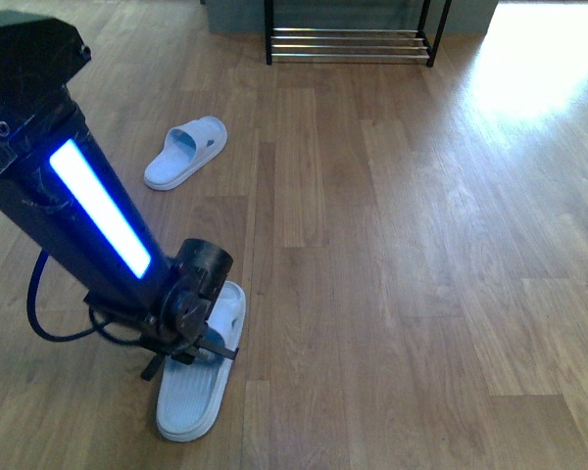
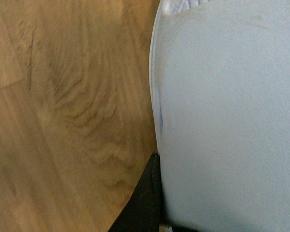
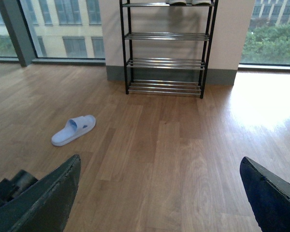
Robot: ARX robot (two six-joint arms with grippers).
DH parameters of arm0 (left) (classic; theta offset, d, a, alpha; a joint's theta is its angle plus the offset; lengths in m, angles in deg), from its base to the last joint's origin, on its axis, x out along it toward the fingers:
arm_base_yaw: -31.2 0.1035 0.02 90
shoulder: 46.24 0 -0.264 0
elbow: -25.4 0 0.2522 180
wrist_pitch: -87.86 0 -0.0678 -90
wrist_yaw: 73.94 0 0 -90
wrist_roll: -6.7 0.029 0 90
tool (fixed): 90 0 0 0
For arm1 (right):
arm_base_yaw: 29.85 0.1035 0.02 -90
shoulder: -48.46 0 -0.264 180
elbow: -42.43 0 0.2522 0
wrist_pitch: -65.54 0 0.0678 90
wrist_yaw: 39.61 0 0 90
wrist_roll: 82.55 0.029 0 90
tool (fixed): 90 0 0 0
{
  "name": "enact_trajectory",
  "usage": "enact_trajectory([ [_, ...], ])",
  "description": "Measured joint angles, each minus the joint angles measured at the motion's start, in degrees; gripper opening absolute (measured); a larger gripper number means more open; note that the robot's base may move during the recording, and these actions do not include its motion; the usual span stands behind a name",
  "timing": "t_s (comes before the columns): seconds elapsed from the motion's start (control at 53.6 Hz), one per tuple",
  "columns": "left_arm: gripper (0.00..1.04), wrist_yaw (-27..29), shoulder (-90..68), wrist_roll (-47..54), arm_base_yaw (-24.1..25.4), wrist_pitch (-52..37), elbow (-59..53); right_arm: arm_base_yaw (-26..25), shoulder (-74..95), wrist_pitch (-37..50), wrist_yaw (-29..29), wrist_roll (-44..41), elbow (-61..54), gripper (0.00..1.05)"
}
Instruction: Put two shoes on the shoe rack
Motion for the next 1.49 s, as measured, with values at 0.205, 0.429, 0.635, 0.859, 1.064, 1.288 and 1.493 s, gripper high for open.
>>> enact_trajectory([
  [0.205,0.02,0.74,0.72,-4.92,0.13,8.81,0.63,0.00,0.00,0.00,0.00,0.00,0.00,0.95],
  [0.429,0.02,-1.77,10.27,-7.48,-0.61,10.03,-8.48,0.00,0.00,0.00,0.00,0.00,0.00,0.95],
  [0.635,0.02,1.05,28.72,-9.62,-1.03,8.11,-19.17,0.00,0.00,0.00,0.00,0.00,0.00,0.95],
  [0.859,0.02,7.98,53.62,-7.48,-1.95,4.00,-37.13,0.00,0.00,0.00,0.02,0.00,0.00,0.95],
  [1.064,0.02,19.71,76.04,-4.48,-4.74,1.46,-45.09,0.00,0.00,0.00,0.02,0.00,0.00,0.95],
  [1.288,0.02,29.18,91.58,-2.56,-10.21,2.93,-51.08,0.00,0.00,-0.02,0.02,0.00,0.00,0.95],
  [1.493,0.02,38.95,103.16,-0.90,-15.52,5.95,-55.93,0.00,0.00,0.00,0.00,0.00,0.00,0.95],
])
